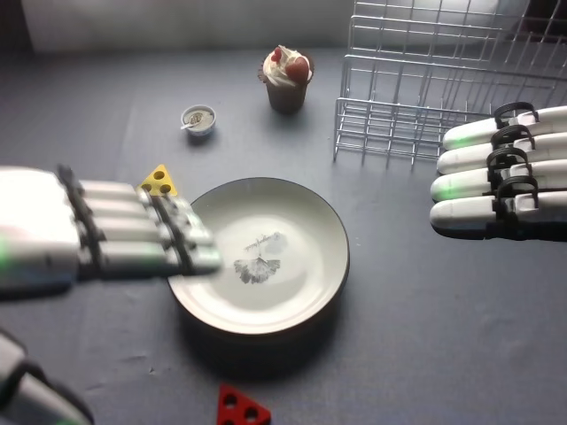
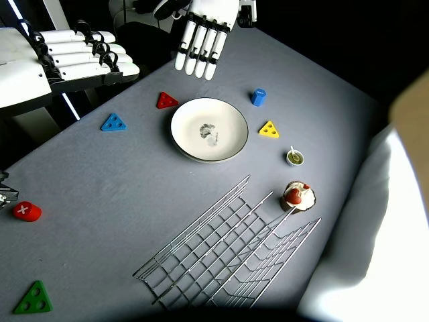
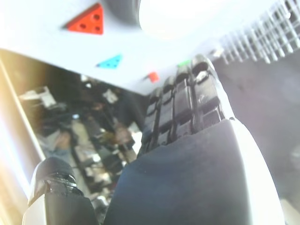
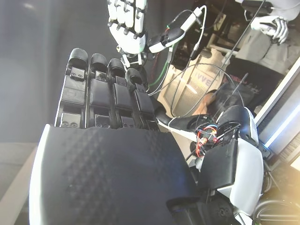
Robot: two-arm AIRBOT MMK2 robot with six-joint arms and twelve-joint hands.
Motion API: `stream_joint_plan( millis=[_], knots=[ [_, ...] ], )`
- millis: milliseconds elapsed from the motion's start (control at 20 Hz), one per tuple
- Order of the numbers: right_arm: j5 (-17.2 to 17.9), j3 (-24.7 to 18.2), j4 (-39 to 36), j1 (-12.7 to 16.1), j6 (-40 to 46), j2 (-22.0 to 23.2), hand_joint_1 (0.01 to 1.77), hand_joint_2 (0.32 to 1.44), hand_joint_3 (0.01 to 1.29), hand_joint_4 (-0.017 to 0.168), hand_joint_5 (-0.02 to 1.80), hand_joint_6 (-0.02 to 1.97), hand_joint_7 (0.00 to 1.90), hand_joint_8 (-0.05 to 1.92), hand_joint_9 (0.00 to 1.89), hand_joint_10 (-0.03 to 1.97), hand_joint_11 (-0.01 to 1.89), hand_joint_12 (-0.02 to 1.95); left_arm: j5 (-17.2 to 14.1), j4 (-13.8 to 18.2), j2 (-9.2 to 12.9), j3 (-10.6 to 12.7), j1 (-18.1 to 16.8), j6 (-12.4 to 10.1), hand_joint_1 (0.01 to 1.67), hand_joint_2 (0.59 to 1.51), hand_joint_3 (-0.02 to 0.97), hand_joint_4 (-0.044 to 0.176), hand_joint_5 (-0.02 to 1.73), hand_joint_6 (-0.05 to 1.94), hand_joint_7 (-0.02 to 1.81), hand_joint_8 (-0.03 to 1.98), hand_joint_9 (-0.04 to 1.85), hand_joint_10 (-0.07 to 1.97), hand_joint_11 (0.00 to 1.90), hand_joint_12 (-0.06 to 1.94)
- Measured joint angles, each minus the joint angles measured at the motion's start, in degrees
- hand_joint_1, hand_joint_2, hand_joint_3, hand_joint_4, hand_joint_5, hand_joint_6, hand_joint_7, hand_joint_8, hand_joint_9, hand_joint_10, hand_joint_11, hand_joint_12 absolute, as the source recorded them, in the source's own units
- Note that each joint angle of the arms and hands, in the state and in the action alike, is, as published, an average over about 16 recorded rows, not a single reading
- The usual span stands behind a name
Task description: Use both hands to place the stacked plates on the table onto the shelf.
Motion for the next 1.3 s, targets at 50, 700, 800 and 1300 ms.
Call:
stream_joint_plan(
  millis=[50,700,800,1300],
  knots=[
    [0.0,0.0,0.1,0.0,0.0,0.0,0.07,0.90,0.02,0.001,0.07,0.02,0.12,0.02,0.12,0.00,0.12,0.04,-0.3,0.3,0.0,0.4,0.0,0.0,0.14,0.916,0.006,-0.004,0.05,-0.01,0.07,-0.01,0.07,0.00,0.07,0.09],
    [-2.1,0.7,0.5,0.3,0.4,-0.7,0.05,0.93,0.02,0.000,0.07,0.02,0.12,0.02,0.12,0.00,0.13,0.03,-2.9,5.9,-2.2,6.9,-0.5,0.0,0.12,0.919,0.006,-0.004,0.05,-0.01,0.07,-0.01,0.07,0.00,0.08,0.07],
    [-2.8,0.8,0.3,0.4,0.4,-0.8,0.05,0.94,0.02,0.000,0.07,0.02,0.12,0.02,0.12,0.00,0.13,0.03,-3.0,6.4,-3.4,8.2,-0.5,0.0,0.12,0.916,0.006,-0.004,0.05,-0.01,0.07,-0.01,0.07,0.00,0.08,0.06],
    [-5.8,0.8,0.0,0.8,0.4,-1.3,0.06,0.94,0.02,0.000,0.08,0.02,0.13,0.02,0.15,0.00,0.14,0.02,-3.3,6.5,-11.0,14.3,0.9,0.0,0.09,0.916,0.006,-0.004,0.06,0.00,0.10,0.01,0.10,0.00,0.10,0.06]
  ],
)
